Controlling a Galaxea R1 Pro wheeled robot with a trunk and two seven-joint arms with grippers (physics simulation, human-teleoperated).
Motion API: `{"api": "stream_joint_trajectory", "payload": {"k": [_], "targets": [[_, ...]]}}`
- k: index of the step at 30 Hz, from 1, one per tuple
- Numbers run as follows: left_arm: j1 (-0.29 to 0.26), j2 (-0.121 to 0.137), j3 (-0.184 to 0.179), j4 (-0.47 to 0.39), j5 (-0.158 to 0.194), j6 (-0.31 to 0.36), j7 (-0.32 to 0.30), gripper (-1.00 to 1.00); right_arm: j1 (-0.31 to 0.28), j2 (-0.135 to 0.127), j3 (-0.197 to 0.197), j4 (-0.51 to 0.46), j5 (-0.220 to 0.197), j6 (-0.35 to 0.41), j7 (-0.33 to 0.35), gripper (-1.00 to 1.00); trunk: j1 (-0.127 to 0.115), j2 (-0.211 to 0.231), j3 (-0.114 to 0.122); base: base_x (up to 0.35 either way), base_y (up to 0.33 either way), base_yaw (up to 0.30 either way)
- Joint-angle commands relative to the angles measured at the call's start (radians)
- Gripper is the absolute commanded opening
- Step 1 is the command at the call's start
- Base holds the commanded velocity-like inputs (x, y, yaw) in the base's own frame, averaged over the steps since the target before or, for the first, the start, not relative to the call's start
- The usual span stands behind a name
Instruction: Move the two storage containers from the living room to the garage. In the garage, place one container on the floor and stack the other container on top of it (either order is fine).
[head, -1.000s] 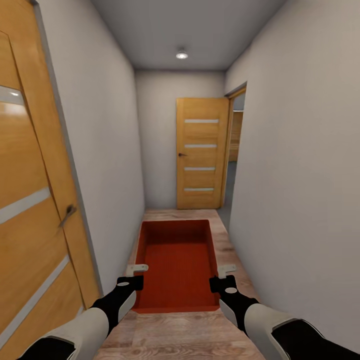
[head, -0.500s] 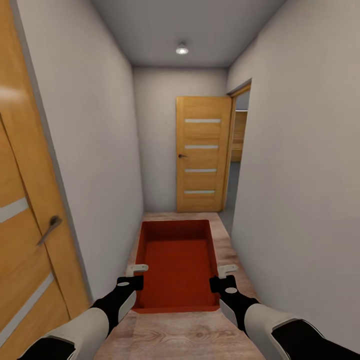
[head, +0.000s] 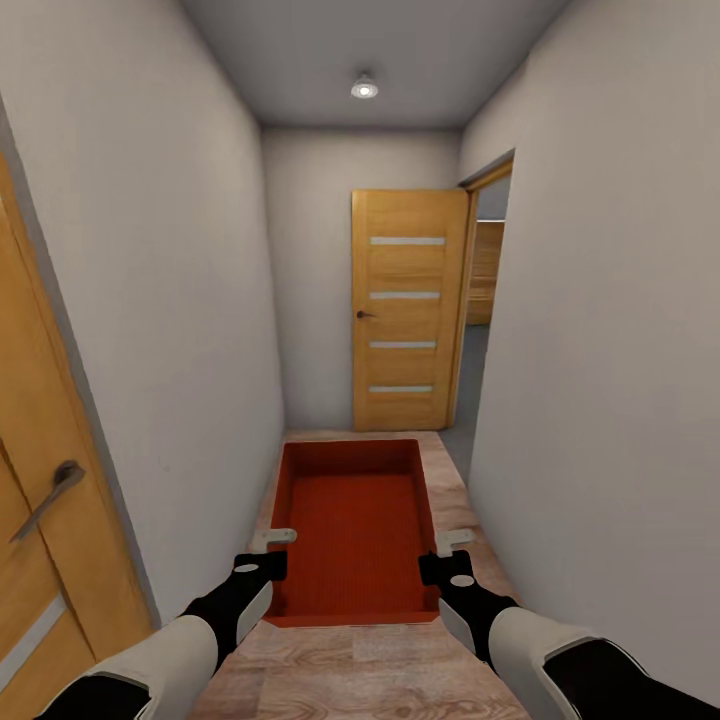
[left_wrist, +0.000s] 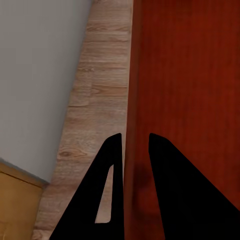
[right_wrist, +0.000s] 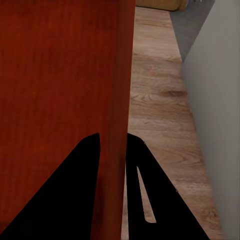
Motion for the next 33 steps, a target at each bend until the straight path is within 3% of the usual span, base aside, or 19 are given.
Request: {"api": "stream_joint_trajectory", "payload": {"k": [1, 33], "targets": [[0.0, 0.053, 0.008, 0.002, 0.013, 0.006, 0.021, -1.0, -0.002, 0.0, -0.028, -0.002, -0.008, -0.018, -0.03, -1.0, 0.001, -0.001, -0.002, 0.322, 0.0, 0.0], [0.0, 0.053, 0.008, 0.002, 0.013, 0.006, 0.021, -1.0, -0.002, 0.0, -0.028, -0.002, -0.008, -0.021, -0.03, -1.0, 0.001, -0.001, -0.002, 0.322, 0.0, 0.0]]}}
